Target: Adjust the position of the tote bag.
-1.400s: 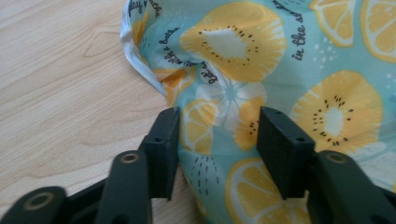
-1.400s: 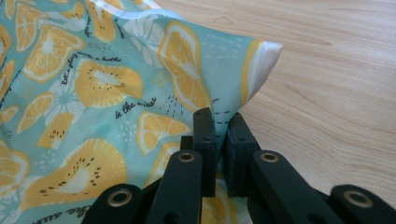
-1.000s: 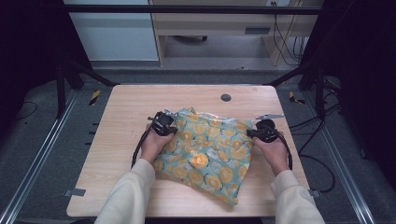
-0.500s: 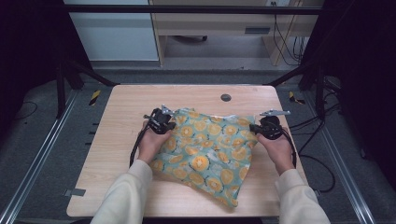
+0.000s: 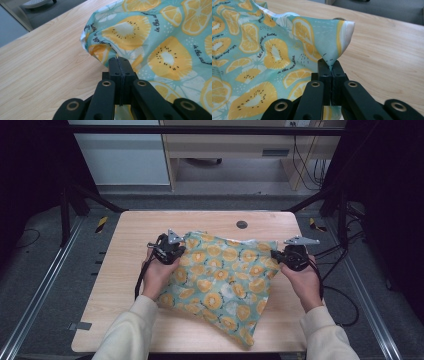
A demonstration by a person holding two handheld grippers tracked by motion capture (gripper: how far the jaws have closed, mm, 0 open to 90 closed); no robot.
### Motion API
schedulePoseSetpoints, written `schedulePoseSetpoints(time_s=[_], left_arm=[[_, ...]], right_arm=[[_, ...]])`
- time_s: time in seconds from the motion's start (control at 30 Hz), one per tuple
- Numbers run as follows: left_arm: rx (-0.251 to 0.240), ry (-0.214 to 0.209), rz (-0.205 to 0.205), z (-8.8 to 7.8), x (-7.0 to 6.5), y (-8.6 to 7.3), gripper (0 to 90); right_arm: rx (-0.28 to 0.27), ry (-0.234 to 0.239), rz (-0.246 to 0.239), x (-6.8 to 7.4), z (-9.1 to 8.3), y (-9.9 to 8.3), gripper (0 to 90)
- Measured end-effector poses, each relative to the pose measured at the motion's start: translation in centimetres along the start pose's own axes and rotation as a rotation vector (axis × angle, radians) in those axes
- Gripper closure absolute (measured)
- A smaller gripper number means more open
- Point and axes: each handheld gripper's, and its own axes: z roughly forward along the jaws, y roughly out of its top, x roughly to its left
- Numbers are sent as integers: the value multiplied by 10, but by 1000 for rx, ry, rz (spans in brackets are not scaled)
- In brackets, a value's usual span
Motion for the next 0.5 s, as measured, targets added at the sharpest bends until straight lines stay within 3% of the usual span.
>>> schedulePoseSetpoints(time_s=[0.2, 0.33, 0.5], left_arm=[[-1, -6, -10, -1, 0, -1, 900], [2, -1, 8, -3, -1, 0, 900], [-32, 6, 10, -14, -3, -1, 900]], right_arm=[[-34, -3, -20, 0, -10, 5, 897], [-47, -6, -22, 0, -15, 9, 898], [-73, -4, -34, 3, -23, 12, 897]])
